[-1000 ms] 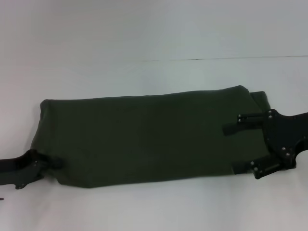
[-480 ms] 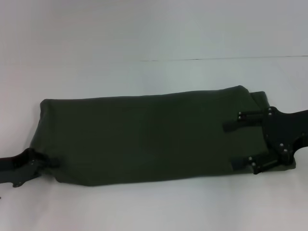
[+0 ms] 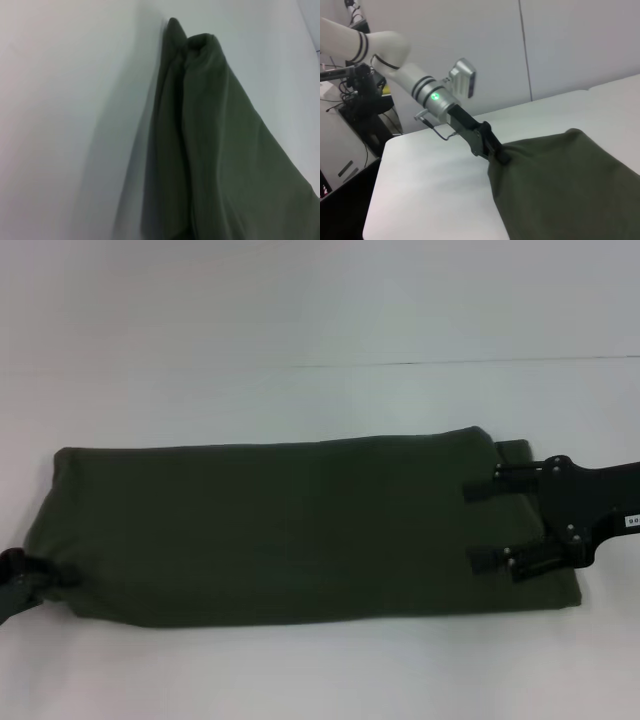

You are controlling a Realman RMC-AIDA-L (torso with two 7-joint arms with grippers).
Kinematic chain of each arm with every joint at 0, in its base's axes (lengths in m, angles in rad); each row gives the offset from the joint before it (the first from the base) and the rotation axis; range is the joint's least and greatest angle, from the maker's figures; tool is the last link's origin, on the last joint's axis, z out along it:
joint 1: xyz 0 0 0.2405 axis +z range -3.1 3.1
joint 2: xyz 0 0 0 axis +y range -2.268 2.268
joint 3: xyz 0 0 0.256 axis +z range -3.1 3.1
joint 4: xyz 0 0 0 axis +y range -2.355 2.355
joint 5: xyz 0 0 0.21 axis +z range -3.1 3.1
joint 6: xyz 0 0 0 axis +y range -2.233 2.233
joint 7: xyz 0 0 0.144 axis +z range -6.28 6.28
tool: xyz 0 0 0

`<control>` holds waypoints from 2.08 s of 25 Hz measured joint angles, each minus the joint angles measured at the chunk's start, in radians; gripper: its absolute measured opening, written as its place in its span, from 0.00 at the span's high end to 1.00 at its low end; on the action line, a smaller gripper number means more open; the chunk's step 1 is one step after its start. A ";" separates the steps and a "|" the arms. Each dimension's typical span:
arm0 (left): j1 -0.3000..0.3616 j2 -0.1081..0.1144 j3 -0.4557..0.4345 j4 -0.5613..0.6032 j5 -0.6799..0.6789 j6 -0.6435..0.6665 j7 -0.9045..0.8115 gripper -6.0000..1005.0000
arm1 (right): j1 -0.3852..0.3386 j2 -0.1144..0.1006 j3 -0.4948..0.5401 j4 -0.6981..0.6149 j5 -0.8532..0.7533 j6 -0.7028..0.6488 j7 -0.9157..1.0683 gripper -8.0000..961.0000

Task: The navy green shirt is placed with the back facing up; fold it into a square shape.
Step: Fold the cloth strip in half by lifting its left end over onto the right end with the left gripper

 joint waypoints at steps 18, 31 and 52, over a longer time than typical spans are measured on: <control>0.063 0.049 -0.039 0.076 0.042 0.095 0.027 0.92 | -0.002 -0.001 0.013 -0.004 0.002 0.021 0.004 0.02; -0.033 0.121 -0.100 0.278 -0.009 0.430 0.154 0.92 | -0.056 0.002 0.201 0.007 0.002 0.185 0.050 0.02; -0.530 -0.228 0.552 0.138 -0.008 -0.049 0.176 0.92 | -0.189 -0.013 0.374 -0.003 0.002 0.278 0.122 0.02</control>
